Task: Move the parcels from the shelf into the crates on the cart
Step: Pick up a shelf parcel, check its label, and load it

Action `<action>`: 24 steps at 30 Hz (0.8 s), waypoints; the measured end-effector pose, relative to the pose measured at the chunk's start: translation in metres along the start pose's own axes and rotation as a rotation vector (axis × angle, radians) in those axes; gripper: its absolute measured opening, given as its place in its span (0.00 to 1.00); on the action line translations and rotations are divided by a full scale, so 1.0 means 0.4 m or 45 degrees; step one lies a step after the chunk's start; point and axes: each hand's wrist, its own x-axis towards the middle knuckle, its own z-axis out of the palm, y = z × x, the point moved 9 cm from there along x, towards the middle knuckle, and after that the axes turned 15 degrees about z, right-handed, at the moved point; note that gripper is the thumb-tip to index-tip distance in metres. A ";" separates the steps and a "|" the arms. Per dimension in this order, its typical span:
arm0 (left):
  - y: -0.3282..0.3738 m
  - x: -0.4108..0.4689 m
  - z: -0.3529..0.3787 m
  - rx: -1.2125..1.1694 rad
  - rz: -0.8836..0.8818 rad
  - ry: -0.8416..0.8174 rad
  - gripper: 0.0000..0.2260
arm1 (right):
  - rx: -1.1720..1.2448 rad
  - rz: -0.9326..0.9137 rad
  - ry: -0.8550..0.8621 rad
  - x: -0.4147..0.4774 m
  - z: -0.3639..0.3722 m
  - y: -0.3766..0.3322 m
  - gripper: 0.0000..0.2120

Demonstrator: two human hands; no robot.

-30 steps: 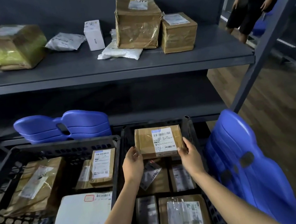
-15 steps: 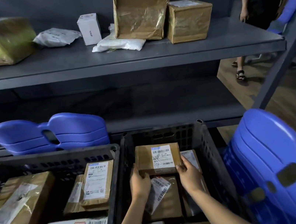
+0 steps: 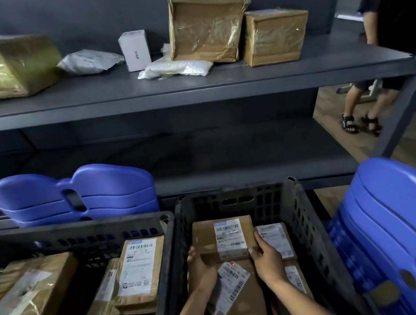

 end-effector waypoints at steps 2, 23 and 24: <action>-0.005 0.003 0.014 0.000 0.035 -0.027 0.20 | -0.004 -0.007 0.003 0.003 0.004 0.002 0.24; -0.010 -0.061 0.114 0.843 0.282 -0.685 0.40 | -0.949 -0.399 -0.100 -0.079 0.054 -0.010 0.32; -0.011 -0.061 0.113 0.857 0.283 -0.705 0.40 | -0.965 -0.397 -0.107 -0.078 0.054 -0.010 0.33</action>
